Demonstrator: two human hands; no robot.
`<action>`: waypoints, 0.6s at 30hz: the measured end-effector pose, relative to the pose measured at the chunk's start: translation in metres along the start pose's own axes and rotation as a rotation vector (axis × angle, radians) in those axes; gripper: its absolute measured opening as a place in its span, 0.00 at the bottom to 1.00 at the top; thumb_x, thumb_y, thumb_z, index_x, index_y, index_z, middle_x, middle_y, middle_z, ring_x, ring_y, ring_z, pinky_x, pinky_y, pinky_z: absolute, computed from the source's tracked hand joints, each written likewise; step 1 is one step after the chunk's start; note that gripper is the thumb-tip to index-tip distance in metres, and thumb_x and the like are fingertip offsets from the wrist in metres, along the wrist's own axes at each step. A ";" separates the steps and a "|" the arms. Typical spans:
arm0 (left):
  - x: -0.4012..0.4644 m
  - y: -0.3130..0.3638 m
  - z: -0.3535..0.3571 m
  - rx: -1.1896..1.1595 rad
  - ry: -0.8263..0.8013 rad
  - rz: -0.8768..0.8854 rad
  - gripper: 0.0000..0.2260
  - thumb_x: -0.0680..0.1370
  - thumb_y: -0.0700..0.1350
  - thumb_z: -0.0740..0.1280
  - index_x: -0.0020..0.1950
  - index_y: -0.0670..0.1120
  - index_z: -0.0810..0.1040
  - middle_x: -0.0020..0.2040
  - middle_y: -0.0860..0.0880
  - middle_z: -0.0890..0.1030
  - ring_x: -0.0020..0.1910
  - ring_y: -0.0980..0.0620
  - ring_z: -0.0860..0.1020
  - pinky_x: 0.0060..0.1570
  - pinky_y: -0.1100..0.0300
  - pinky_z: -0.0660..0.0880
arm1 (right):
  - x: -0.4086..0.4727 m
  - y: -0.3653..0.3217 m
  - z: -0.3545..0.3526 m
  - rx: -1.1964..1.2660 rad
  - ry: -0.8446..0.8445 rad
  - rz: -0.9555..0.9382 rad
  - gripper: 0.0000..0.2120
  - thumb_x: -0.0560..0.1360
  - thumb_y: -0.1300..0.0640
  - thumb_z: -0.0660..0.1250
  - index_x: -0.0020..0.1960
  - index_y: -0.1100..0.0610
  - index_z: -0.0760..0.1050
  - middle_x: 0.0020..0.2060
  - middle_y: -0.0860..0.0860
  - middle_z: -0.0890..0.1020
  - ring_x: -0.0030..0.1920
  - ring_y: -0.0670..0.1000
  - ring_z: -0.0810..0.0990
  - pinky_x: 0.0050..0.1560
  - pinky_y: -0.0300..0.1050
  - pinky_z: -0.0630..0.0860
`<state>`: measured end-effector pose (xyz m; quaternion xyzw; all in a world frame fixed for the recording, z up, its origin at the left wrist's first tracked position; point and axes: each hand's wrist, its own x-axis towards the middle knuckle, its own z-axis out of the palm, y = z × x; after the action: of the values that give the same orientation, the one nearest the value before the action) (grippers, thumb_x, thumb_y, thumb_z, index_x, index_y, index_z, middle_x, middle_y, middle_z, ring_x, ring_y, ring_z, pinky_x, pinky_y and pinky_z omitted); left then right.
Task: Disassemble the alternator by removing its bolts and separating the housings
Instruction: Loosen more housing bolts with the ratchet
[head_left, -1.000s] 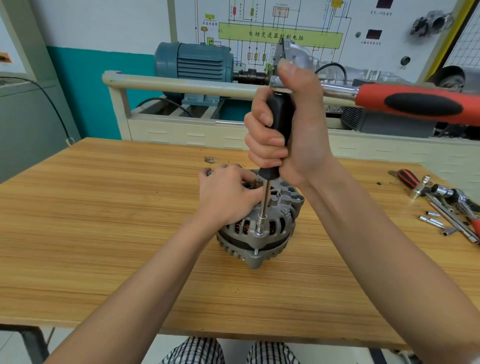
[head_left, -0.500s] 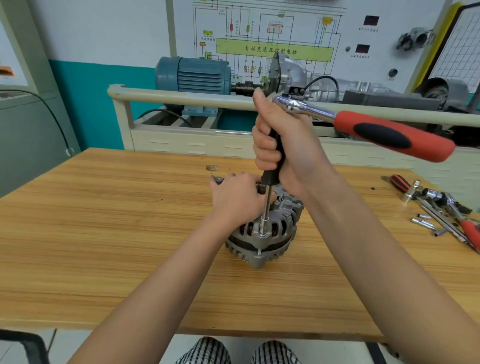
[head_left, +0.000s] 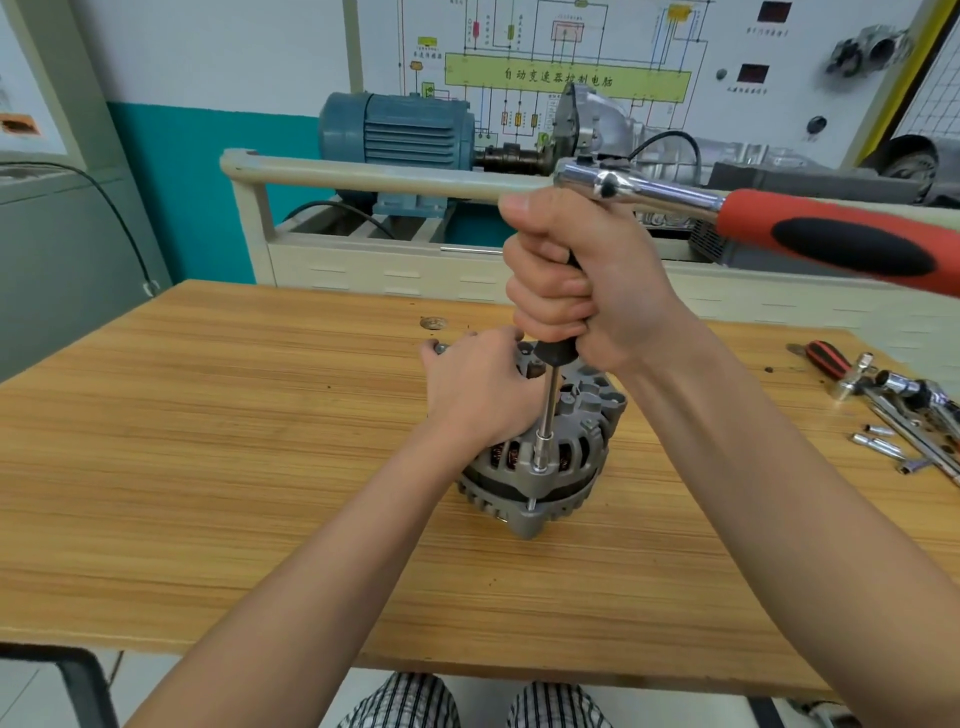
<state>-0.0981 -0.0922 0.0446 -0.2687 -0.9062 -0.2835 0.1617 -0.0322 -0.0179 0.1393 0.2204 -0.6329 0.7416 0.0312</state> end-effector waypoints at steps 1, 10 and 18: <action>0.000 0.000 0.000 -0.005 -0.002 -0.001 0.19 0.69 0.64 0.54 0.40 0.51 0.73 0.37 0.53 0.78 0.47 0.49 0.76 0.60 0.45 0.63 | 0.001 0.000 -0.001 0.007 -0.021 0.008 0.24 0.77 0.59 0.58 0.23 0.52 0.63 0.16 0.45 0.61 0.15 0.43 0.55 0.20 0.29 0.56; 0.001 0.001 -0.004 -0.029 -0.027 0.014 0.15 0.70 0.61 0.58 0.33 0.51 0.65 0.31 0.55 0.73 0.40 0.50 0.74 0.58 0.46 0.65 | 0.004 0.000 -0.008 0.075 -0.110 0.011 0.19 0.73 0.61 0.57 0.23 0.54 0.63 0.15 0.46 0.61 0.15 0.43 0.55 0.21 0.27 0.57; 0.003 0.002 -0.006 -0.011 -0.056 0.007 0.14 0.64 0.61 0.54 0.32 0.50 0.64 0.30 0.54 0.70 0.36 0.52 0.72 0.54 0.48 0.67 | 0.006 0.000 -0.008 0.075 -0.157 0.017 0.19 0.73 0.62 0.57 0.23 0.54 0.63 0.15 0.45 0.62 0.15 0.43 0.56 0.21 0.27 0.57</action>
<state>-0.0987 -0.0937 0.0514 -0.2805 -0.9079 -0.2804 0.1358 -0.0397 -0.0113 0.1402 0.2734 -0.6070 0.7454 -0.0327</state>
